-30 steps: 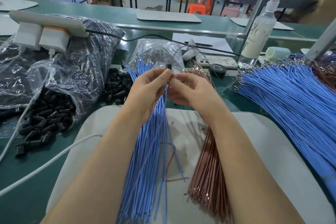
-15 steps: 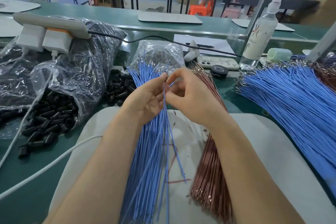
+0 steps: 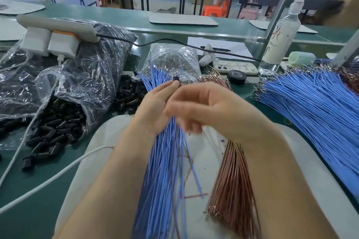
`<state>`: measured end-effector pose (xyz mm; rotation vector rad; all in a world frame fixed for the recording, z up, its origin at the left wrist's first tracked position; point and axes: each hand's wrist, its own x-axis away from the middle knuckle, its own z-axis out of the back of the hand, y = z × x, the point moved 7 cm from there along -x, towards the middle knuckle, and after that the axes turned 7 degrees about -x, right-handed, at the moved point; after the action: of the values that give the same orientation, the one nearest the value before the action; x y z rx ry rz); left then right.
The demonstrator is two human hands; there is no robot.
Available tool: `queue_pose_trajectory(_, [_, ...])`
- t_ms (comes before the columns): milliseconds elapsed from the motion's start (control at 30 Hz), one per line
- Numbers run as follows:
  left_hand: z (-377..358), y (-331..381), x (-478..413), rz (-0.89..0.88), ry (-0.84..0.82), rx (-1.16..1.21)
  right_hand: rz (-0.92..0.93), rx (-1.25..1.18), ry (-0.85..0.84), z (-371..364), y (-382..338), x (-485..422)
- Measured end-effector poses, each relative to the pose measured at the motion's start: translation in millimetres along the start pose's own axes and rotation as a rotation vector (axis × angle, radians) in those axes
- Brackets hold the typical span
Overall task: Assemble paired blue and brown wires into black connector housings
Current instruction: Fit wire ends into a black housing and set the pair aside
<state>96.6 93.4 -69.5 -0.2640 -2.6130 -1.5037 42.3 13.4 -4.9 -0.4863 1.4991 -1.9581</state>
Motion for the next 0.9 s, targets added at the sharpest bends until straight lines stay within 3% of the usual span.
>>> queue_pose_trajectory(67, [-8,5,7,-0.045,-0.015,-0.064,-0.087,0.142,0.392,36,24,-6])
queue_pose_trajectory(133, [-13,8,11,-0.072,-0.037,-0.109,-0.224,0.342,0.546,48,42,-8])
queue_pose_trajectory(300, [-17,11,18,-0.123,-0.046,-0.199,-0.256,0.411,0.442,40,54,-14])
queue_pose_trajectory(433, [-13,13,15,-0.143,-0.006,-0.242,-0.374,0.427,0.219,29,64,-12])
queue_pose_trajectory(500, [-14,13,16,-0.148,-0.011,-0.267,-0.374,0.361,0.266,31,65,-12])
queue_pose_trajectory(600, [-21,13,20,-0.164,-0.051,-0.293,-0.255,0.260,0.526,44,59,-13])
queue_pose_trajectory(667, [-24,14,22,-0.175,-0.064,-0.315,-0.204,0.251,0.614,49,58,-13])
queue_pose_trajectory(767, [-25,15,24,-0.188,-0.074,-0.347,-0.213,0.206,0.604,48,62,-13])
queue_pose_trajectory(900, [-26,17,24,-0.210,-0.074,-0.400,-0.221,-0.053,0.575,45,66,-14])
